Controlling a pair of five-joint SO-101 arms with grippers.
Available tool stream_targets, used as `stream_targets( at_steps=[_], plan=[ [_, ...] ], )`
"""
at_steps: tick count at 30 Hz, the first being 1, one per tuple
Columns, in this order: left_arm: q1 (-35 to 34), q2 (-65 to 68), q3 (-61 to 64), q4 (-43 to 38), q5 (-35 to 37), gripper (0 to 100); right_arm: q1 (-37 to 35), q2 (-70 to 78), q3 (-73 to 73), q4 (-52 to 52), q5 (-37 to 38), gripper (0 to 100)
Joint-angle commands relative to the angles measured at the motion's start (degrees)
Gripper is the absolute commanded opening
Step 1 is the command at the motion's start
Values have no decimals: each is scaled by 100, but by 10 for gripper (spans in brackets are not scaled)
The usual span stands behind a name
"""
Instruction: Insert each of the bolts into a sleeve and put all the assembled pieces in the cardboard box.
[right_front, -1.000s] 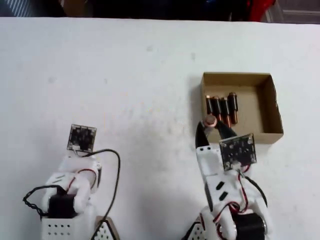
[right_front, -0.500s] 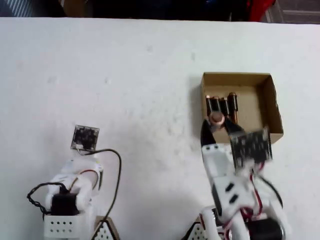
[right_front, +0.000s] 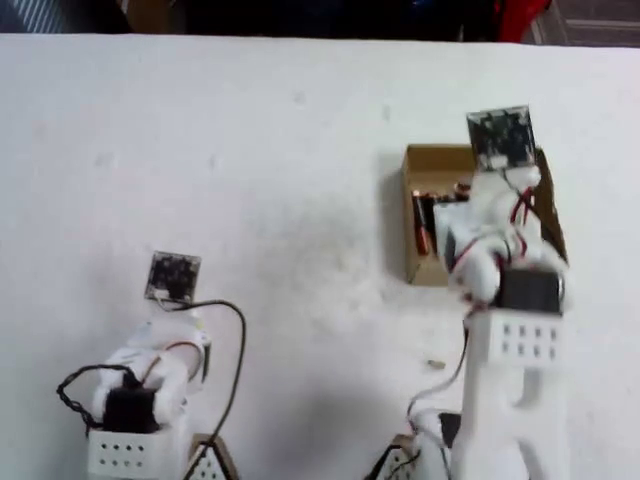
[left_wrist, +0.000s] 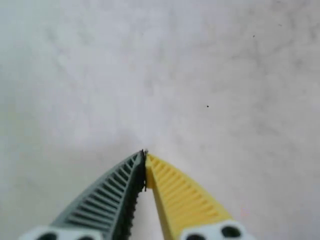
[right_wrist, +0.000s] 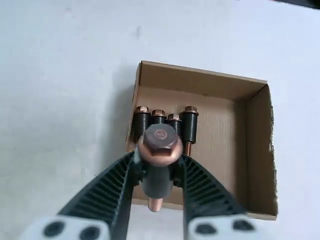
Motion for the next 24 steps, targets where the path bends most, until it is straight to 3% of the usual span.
stream_targets(
  at_steps=[1, 11, 24],
  plan=[
    [-215, -48, -18, 53, 53, 23, 488, 954, -387, -910, 167, 17],
    [-347, -48, -18, 53, 53, 23, 857, 3222, -747, -2132, 659, 17],
    [-347, -48, -18, 53, 53, 23, 1174, 6730, -3833, -980, 712, 18]
  ],
)
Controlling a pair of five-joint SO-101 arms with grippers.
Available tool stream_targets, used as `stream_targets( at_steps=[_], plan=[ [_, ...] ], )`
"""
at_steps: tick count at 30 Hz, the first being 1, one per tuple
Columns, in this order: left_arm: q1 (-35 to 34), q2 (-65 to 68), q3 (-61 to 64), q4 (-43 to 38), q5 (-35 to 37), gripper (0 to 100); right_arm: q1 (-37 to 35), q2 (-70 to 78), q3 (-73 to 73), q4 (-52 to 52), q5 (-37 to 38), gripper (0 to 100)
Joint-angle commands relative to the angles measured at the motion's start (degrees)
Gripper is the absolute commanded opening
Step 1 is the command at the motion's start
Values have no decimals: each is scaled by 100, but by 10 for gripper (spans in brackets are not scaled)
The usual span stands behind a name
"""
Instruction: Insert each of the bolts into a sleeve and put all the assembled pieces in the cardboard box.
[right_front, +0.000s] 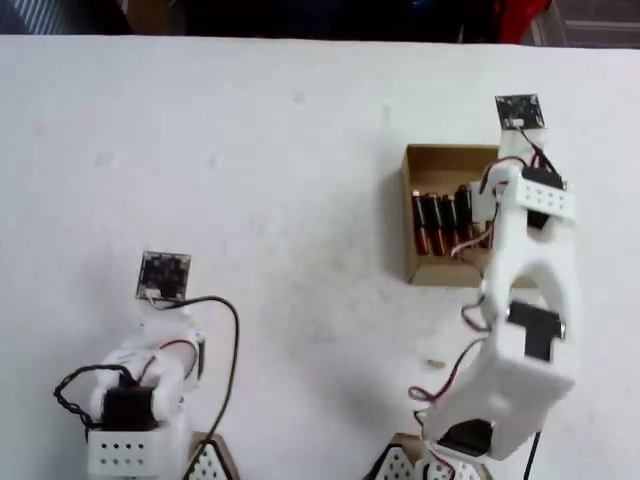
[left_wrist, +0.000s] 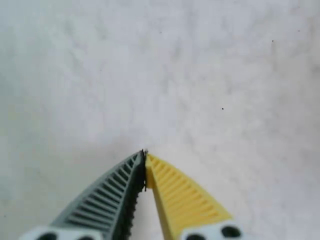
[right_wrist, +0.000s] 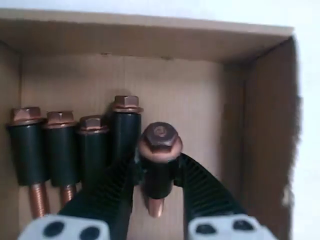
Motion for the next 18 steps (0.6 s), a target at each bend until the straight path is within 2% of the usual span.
stream_targets(
  at_steps=[1, 4, 9, 11, 18],
  plan=[
    [-66, -48, -18, 53, 53, 23, -4, 796, -1336, 462, 70, 18],
    [-66, -48, -18, 53, 53, 23, -48, 1279, -1899, 840, 70, 40],
    [-66, -48, -18, 53, 53, 23, -207, 1719, -2593, 1429, 70, 217],
    [-66, -48, -18, 53, 53, 23, -224, 1754, -2813, 1569, 70, 258],
    [-31, -48, -18, 53, 88, 23, -382, 1314, -3525, 2431, 9, 262]
  ],
)
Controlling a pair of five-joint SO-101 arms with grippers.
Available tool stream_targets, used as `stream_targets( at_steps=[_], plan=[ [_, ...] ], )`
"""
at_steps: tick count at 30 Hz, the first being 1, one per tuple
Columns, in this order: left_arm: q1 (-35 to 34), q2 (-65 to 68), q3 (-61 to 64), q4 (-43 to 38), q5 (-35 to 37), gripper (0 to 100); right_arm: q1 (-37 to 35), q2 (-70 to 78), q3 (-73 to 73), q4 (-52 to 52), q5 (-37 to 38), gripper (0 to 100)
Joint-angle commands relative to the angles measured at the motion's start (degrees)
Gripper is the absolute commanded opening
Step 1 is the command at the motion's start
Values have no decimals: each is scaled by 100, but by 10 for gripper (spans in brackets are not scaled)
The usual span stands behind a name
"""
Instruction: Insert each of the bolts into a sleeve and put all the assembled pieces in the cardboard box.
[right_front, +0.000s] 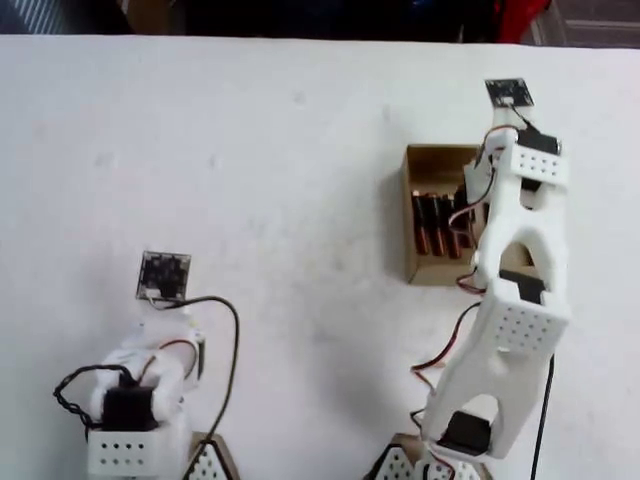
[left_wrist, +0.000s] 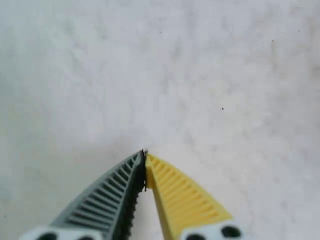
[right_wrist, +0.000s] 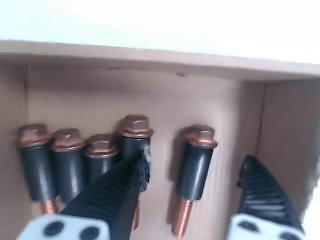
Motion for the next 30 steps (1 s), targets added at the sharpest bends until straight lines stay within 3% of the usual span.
stream_targets(
  at_steps=[1, 5, 12, 16, 21, 26, 30],
  plan=[
    [-31, -48, -18, 53, 88, 23, -242, -602, -651, 681, 9, 262],
    [-31, -48, -18, 53, 88, 23, -541, -919, -853, 1323, 9, 237],
    [-48, -48, -18, 53, 79, 23, -1103, -1499, -1116, 2176, 9, 12],
    [-57, -48, -18, 53, 79, 23, -1402, -1938, -1125, 2668, 9, 56],
    [-66, -48, -18, 53, 79, 23, -1640, -2712, -1073, 3046, -18, 16],
    [-66, -48, -18, 53, 79, 23, -1640, -3424, -1073, 3055, -738, 17],
    [-66, -48, -18, 53, 79, 23, -1648, -3908, -1046, 3064, -853, 17]
  ],
)
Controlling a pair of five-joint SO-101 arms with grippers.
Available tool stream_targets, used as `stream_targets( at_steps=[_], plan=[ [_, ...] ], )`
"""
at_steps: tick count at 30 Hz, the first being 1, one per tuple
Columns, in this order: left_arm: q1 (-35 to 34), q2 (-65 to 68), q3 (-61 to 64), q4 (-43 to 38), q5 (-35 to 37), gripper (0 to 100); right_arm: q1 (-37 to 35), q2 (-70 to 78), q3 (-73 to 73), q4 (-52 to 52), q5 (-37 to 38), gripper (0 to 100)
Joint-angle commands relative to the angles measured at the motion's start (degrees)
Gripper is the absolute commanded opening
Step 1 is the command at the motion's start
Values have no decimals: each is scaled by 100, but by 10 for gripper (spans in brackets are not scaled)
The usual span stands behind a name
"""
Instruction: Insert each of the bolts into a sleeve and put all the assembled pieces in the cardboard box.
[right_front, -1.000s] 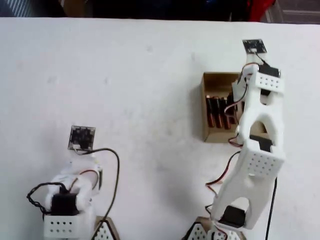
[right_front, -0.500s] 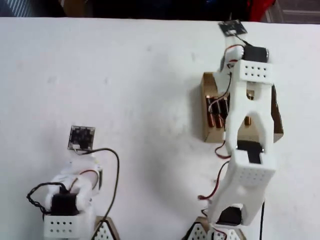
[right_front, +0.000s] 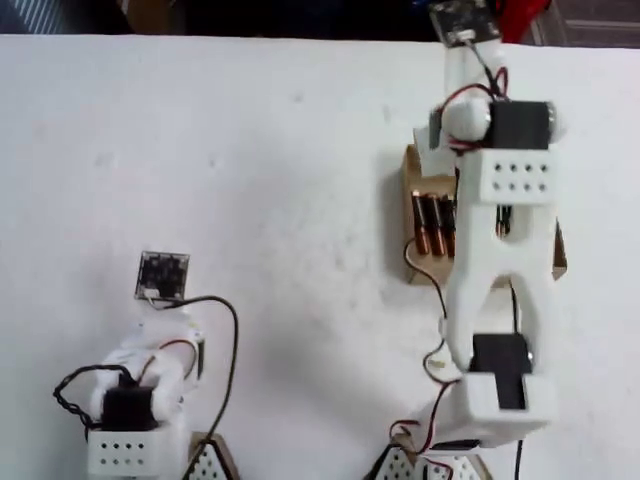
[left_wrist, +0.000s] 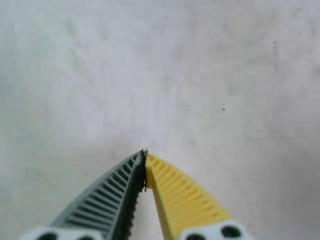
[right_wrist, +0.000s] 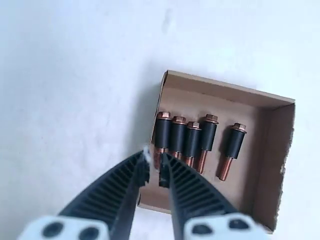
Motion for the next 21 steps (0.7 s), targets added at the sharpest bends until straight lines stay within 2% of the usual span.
stream_targets(
  at_steps=[1, 13, 21],
  plan=[
    [-40, -48, -18, 53, 44, 23, -75, -796, -105, 171, -176, 17],
    [-40, -48, -18, 53, 44, 23, -954, -3310, 2057, 136, -141, 17],
    [-40, -48, -18, 53, 44, 23, -945, -4787, 3314, -136, -141, 17]
  ],
)
